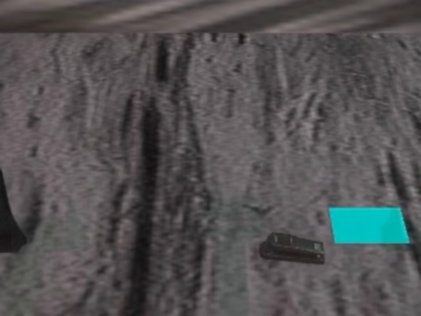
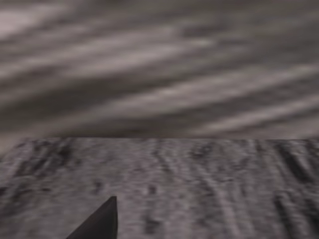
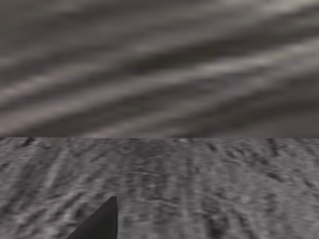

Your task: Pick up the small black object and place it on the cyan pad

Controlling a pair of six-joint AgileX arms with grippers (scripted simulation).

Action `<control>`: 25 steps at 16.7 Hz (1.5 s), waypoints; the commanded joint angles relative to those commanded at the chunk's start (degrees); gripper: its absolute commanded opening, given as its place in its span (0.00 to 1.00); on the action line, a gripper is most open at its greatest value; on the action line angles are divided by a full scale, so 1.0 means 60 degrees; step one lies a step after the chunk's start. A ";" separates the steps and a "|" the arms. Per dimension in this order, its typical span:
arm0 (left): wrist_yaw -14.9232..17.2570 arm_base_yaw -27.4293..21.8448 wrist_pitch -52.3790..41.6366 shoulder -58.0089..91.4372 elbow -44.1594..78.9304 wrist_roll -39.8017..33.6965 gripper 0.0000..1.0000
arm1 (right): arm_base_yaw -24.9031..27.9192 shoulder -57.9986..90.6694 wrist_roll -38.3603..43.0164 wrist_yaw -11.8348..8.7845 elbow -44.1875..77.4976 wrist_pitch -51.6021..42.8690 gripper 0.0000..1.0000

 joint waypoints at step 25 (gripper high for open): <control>0.0000 0.0000 0.0000 0.0000 0.0000 0.0000 1.00 | 0.6346 1.6983 -0.6230 0.0017 1.3052 -0.9921 1.00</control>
